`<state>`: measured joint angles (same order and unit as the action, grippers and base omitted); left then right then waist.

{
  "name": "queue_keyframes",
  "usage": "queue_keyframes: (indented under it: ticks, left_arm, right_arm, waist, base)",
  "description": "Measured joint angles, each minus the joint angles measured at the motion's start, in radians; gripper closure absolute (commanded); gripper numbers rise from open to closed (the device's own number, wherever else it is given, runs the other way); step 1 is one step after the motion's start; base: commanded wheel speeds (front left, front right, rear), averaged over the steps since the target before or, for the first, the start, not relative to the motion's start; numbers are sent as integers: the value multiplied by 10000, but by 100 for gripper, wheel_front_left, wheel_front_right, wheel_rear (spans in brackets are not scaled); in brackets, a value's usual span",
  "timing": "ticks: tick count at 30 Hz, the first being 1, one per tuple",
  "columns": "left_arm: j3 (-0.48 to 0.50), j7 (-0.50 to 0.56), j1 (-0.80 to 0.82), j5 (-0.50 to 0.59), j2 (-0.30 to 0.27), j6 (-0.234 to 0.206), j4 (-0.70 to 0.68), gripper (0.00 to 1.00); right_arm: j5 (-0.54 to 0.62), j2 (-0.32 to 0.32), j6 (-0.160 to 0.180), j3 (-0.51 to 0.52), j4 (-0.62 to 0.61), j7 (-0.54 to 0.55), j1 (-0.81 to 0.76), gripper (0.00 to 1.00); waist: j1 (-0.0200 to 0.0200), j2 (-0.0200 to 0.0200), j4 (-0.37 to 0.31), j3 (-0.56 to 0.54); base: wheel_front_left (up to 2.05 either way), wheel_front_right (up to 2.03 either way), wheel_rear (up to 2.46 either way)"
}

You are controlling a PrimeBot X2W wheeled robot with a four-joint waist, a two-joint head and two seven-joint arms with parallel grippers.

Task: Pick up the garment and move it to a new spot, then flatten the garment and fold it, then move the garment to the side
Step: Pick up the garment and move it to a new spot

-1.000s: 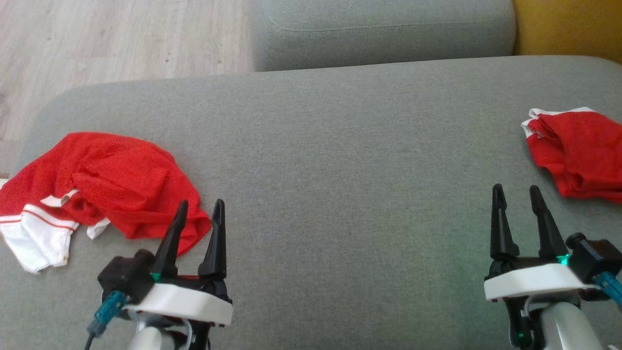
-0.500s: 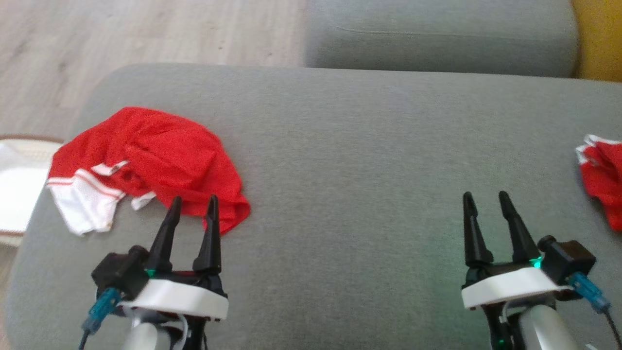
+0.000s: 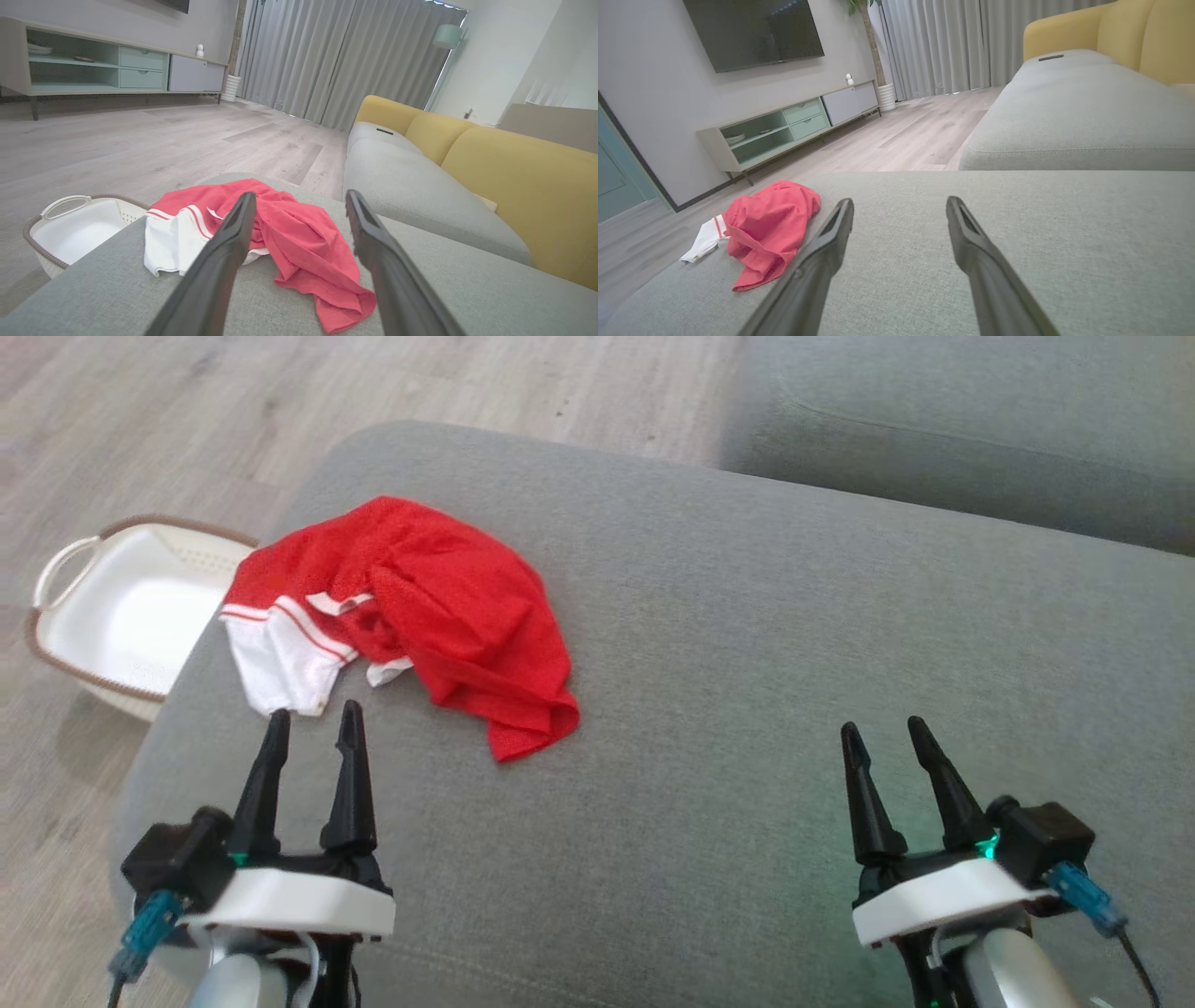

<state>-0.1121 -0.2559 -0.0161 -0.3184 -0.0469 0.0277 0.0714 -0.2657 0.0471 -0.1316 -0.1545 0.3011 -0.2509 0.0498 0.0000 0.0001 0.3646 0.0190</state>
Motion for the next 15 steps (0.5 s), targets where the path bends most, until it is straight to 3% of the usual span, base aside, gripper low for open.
queue_keyframes:
  ticks: [6,15]
  left_arm:
    - [69,0,-3,0,2,79,2,0]
    - [610,-2,300,393,29,194,389,0]
  right_arm:
    - [0,0,0,-61,36,0,6,0]
    - [209,0,0,19,-19,2,423,0]
  waist:
    - [0,0,247,72]
    - [0,0,-20,714]
  base:
    - [0,0,0]
    - [0,0,0]
